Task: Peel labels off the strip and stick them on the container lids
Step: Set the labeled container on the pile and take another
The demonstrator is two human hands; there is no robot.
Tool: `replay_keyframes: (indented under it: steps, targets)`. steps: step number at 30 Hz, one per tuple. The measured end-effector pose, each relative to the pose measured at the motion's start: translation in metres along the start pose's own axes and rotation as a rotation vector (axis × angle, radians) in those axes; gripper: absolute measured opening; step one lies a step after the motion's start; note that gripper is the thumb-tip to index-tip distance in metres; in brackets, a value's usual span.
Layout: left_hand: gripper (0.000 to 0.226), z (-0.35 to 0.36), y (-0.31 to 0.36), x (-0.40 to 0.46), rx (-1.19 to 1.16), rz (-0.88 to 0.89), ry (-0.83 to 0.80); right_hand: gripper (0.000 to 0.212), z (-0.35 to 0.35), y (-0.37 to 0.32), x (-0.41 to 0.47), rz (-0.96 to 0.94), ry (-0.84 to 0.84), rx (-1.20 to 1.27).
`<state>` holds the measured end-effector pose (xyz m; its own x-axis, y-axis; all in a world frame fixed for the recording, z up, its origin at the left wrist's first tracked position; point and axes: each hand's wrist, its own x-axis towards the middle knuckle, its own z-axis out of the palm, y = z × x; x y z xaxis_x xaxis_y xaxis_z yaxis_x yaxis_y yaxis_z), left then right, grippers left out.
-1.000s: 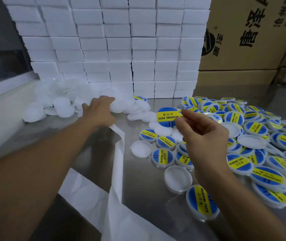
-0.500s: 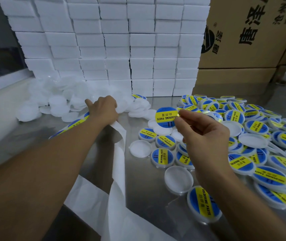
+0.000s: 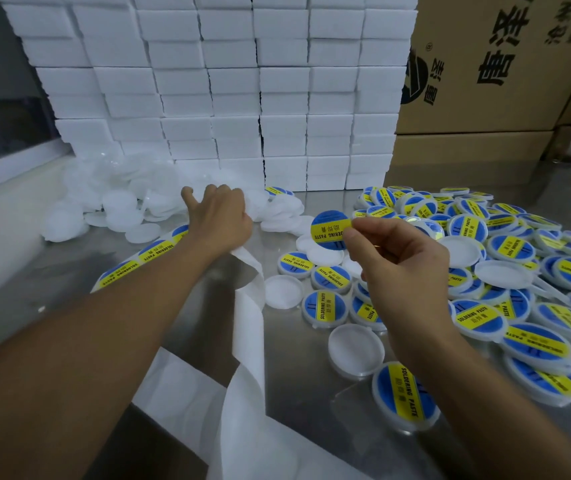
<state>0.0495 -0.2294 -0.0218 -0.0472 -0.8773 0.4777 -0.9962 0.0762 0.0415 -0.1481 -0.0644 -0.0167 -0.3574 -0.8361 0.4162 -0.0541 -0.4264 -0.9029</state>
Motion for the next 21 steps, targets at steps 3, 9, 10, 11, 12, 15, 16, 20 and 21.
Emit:
replay_keyframes:
  steps: [3,9,10,11,12,15,16,20,21]
  targets:
    - [0.010,-0.014,0.010,-0.008,-0.190,0.051,0.139,0.011,-0.001,-0.001,0.001,-0.002,0.009,0.006]
    - [0.006,-0.058,0.028,-0.050,-0.846,-0.050,0.348,0.008,-0.001,-0.004,-0.001,0.023,-0.015,-0.050]
    - [0.008,-0.064,0.030,-0.058,-0.939,-0.119,0.344,0.008,0.000,-0.005,-0.002,0.032,-0.027,-0.057]
    - [0.010,-0.070,0.030,-0.066,-1.046,-0.196,0.321,0.007,0.000,-0.005,-0.002,0.040,-0.041,-0.060]
    - [0.010,-0.075,0.031,-0.075,-1.164,-0.274,0.283,0.005,0.000,-0.006,-0.003,0.048,-0.055,-0.062]
    - [0.011,-0.088,0.031,-0.104,-1.493,-0.451,0.144,0.005,0.001,-0.011,-0.006,0.048,-0.076,-0.043]
    - [0.012,-0.093,0.031,-0.112,-1.585,-0.489,0.108,0.006,0.002,-0.013,-0.007,0.044,-0.082,-0.033]
    - [0.013,-0.102,0.028,-0.140,-1.876,-0.607,0.027,0.004,0.006,-0.021,-0.013,0.067,-0.137,0.028]
    - [0.013,-0.102,0.025,-0.147,-1.910,-0.615,0.010,0.004,0.006,-0.022,-0.015,0.073,-0.153,0.041]
